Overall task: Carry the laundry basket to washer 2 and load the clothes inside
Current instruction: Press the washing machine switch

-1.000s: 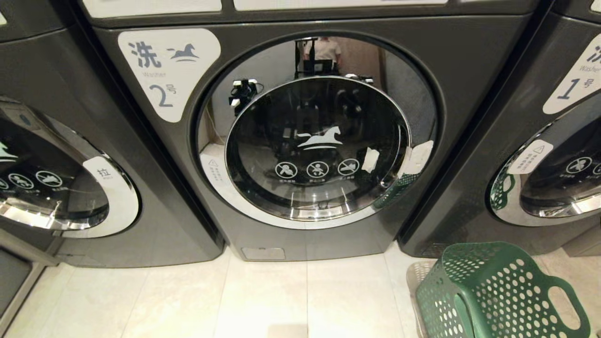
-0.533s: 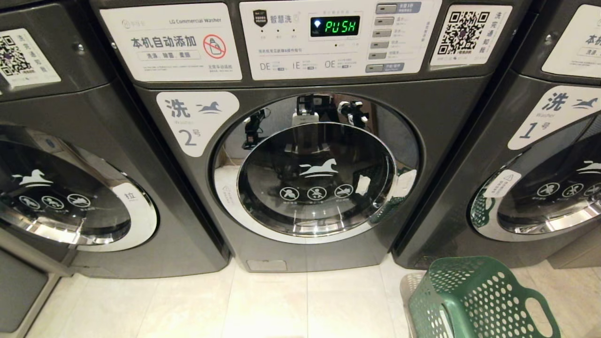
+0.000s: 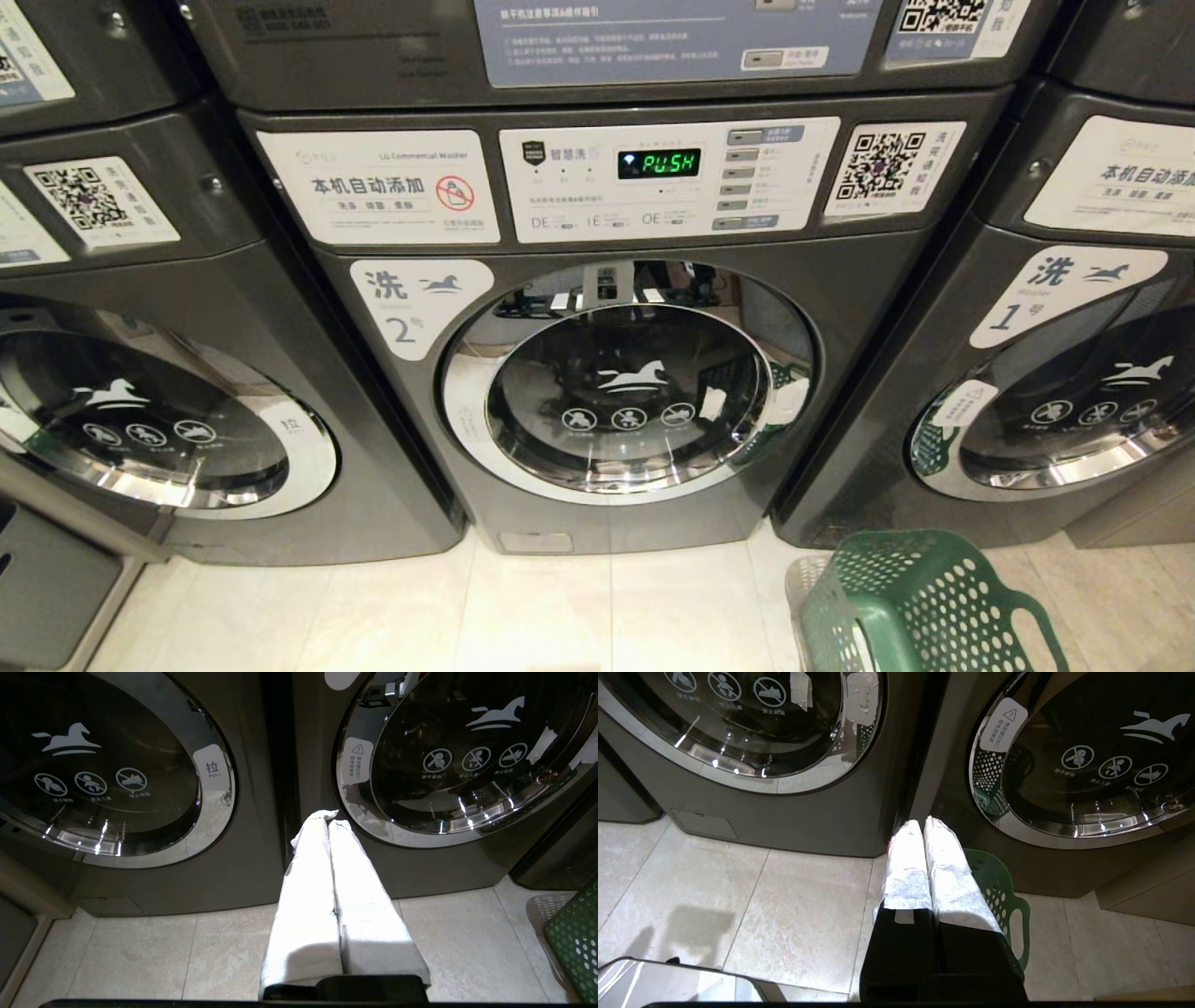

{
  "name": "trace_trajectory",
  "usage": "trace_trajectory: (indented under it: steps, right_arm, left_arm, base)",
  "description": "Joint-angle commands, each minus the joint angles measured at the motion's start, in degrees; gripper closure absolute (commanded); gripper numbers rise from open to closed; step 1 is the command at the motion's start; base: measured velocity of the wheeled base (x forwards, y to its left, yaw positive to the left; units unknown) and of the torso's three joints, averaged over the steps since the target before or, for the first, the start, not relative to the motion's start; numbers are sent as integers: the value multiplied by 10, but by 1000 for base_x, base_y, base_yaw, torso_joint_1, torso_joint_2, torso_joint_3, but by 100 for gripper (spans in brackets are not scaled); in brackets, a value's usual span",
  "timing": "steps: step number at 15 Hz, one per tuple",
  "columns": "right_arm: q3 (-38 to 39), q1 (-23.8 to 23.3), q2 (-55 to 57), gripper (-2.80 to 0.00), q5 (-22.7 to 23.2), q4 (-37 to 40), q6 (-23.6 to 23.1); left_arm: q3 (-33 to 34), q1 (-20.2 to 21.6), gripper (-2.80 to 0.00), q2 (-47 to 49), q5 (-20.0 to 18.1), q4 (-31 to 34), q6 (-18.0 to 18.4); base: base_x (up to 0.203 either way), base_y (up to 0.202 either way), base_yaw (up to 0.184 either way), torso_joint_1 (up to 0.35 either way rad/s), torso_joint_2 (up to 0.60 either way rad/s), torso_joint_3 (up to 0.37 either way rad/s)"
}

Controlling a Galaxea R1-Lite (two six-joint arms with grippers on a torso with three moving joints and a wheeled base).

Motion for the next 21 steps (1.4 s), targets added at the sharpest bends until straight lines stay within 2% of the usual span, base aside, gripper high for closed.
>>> trace_trajectory:
  steps: [1,7,15,17,19,21]
  right_arm:
    - [0,0,1,0,1,1,0]
    - [0,0,1,0,3,0,-2]
    - [1,0,1,0,1,-5,-14]
    - [-42,0,4,0,0,3,-21]
    - [-139,-1,39,0,-4,54,-22]
    - [-214,0,142,0,-5,92,-15]
  left_arm:
    - [23,0,0,0,0,-1,0]
    - [23,0,0,0,1,-1,-3]
    - [23,0,0,0,1,-1,-2]
    - [23,0,0,0,1,-1,-3]
    - [23,0,0,0,1,-1,-3]
    - [23,-1,0,0,1,-1,-3]
  base:
    - [0,0,0,196,-496,-300]
    - [0,0,0,192,-462,-266]
    - [0,0,0,18,-33,-19]
    - [0,0,0,0,0,0]
    - [0,0,0,0,0,0]
    - [0,0,0,0,0,0]
